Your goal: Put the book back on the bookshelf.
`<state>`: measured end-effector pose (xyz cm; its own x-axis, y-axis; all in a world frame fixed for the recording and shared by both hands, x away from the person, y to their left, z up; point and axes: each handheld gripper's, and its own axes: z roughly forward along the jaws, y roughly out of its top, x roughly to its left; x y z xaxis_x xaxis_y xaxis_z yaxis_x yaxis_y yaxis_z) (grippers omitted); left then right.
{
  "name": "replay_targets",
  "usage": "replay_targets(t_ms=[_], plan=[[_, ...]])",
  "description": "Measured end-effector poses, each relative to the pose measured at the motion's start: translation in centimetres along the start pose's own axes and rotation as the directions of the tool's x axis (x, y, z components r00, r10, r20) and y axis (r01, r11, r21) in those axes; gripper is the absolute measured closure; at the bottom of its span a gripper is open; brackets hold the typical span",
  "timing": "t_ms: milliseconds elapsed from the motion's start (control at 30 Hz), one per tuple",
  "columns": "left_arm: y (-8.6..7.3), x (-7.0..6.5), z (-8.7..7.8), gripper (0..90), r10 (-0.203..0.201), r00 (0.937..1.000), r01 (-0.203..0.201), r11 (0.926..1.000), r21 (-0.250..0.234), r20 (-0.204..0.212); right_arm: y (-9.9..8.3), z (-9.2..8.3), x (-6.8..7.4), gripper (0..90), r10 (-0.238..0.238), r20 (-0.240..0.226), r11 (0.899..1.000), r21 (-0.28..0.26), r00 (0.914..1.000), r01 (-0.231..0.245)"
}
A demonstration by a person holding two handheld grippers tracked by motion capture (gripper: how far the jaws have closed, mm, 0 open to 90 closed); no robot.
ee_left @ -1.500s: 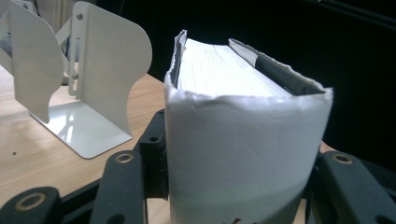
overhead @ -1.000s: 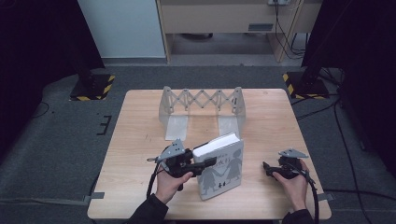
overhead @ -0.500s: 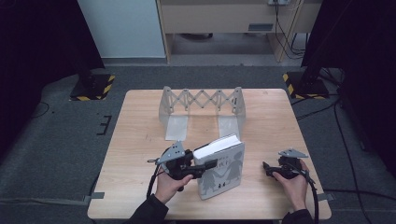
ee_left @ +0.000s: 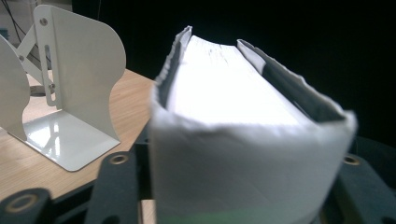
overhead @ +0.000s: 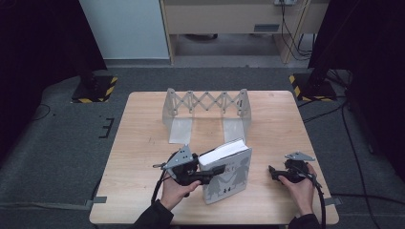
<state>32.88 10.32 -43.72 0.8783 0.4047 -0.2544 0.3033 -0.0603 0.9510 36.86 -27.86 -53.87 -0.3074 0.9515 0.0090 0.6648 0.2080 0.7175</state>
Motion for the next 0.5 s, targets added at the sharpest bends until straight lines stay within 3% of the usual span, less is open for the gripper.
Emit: replay_targets(t_ms=[200, 500], plan=[[0.3, -0.8, 0.1, 45.6, 0.018, 0.9998, -0.018, 0.9997, 0.019, -0.004, 0.0, 0.0, 0.0, 6.8, -0.008, 0.000, 1.000, 0.000, 1.0000, 0.008], [-0.1, -1.4, 0.0, 45.3, 0.013, 0.9998, -0.013, 0.9999, 0.002, 0.016, 0.0, 0.0, 0.0, 6.6, -0.009, -0.002, 1.000, 0.001, 1.0000, 0.009]])
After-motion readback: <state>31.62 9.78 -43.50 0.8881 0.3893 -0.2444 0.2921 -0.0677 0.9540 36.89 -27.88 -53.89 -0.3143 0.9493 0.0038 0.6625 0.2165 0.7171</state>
